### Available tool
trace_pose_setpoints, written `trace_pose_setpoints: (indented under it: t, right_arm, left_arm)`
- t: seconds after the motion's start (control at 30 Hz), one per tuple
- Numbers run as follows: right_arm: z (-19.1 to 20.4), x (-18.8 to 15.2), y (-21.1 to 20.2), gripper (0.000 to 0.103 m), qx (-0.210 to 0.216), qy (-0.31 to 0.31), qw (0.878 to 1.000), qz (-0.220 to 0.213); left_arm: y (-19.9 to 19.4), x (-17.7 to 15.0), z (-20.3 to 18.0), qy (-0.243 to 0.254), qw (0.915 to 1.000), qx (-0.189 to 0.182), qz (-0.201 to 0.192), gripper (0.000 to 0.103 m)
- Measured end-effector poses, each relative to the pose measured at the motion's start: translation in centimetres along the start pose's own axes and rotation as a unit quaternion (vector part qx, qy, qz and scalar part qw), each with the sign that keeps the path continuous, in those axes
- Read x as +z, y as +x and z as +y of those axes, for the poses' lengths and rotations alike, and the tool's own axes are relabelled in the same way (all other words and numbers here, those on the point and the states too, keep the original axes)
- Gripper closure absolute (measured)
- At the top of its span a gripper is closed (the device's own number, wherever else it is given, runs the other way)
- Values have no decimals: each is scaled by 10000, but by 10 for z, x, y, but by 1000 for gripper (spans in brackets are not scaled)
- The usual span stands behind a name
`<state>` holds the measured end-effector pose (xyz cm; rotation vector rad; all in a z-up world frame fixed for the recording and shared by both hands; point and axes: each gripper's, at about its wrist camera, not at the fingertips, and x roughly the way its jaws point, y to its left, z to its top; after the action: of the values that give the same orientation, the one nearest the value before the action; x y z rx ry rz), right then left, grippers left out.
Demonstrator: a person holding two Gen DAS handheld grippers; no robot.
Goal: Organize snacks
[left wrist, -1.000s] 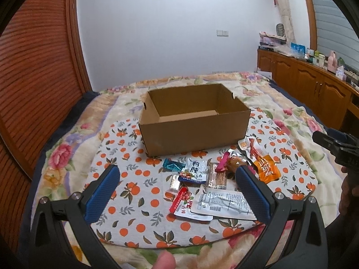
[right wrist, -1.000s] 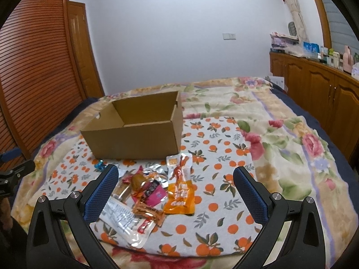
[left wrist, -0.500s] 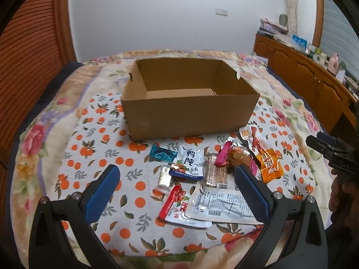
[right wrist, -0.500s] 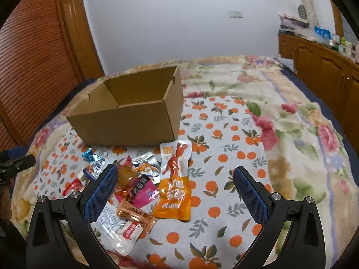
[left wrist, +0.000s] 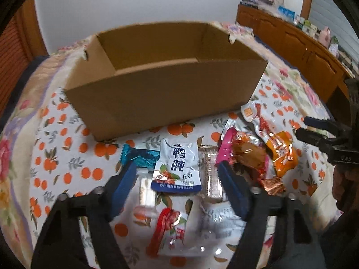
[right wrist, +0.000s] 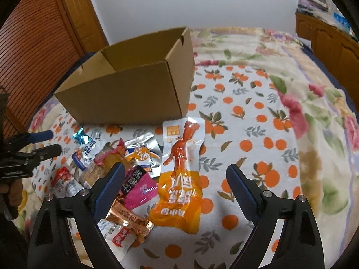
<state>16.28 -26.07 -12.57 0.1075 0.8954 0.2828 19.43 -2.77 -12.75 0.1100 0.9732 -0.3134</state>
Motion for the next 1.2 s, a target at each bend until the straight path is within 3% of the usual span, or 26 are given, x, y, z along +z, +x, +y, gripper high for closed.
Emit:
trace_pose_setpoints:
  t: [0.27, 0.5, 0.93, 1.2]
  right_arm:
    - [-9, 2, 27, 12, 119, 152, 9994, 302]
    - [-12, 8, 43, 13, 206, 171, 9988, 399]
    - [-8, 8, 61, 13, 266, 66, 9981, 543]
    - [-6, 10, 78, 19, 238, -75, 9974, 677]
  left_arm:
    - [47, 7, 8, 27, 9988, -134, 473, 37]
    - [74, 4, -3, 498, 9954, -46, 820, 43]
    - [80, 6, 0, 629, 9942, -80, 870, 46]
    - [65, 15, 3, 461, 9953, -287, 807, 46]
